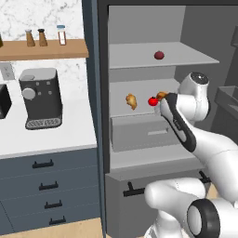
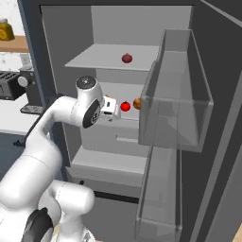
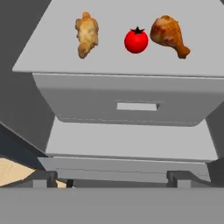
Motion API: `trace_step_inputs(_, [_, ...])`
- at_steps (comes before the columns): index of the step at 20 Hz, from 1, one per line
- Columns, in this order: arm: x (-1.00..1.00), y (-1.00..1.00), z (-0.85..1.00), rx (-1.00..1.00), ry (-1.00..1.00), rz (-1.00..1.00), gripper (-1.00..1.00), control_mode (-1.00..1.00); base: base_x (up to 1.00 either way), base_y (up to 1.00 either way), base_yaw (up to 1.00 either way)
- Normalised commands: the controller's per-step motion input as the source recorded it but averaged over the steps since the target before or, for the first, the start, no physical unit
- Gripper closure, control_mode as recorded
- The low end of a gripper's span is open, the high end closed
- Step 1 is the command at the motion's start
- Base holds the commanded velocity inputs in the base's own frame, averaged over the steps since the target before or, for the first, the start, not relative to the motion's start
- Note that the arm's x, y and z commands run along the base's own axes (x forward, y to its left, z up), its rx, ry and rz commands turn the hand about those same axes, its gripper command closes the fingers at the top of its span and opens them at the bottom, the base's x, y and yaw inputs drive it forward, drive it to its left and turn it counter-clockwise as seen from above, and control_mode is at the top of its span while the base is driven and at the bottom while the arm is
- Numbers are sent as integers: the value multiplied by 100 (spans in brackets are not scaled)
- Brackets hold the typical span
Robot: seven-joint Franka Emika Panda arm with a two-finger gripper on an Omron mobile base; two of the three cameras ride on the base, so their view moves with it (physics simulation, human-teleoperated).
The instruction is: Place one tomato and one chicken drumstick in each tupperware on the nearby counter, to pack two identical lunches.
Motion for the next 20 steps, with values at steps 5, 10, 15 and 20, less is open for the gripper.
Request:
trace_step_inputs(5, [57, -5, -21, 0, 0, 0, -100, -100, 0, 0, 0])
trace_step_inputs(10, [58, -1, -7, 0, 0, 0, -100, -100, 0, 0, 0])
trace_step_inputs(15, [60, -10, -9, 0, 0, 0, -100, -100, 0, 0, 0])
trace_step_inputs(20, [53, -12, -33, 0, -3, 0, -100, -100, 0, 0, 0])
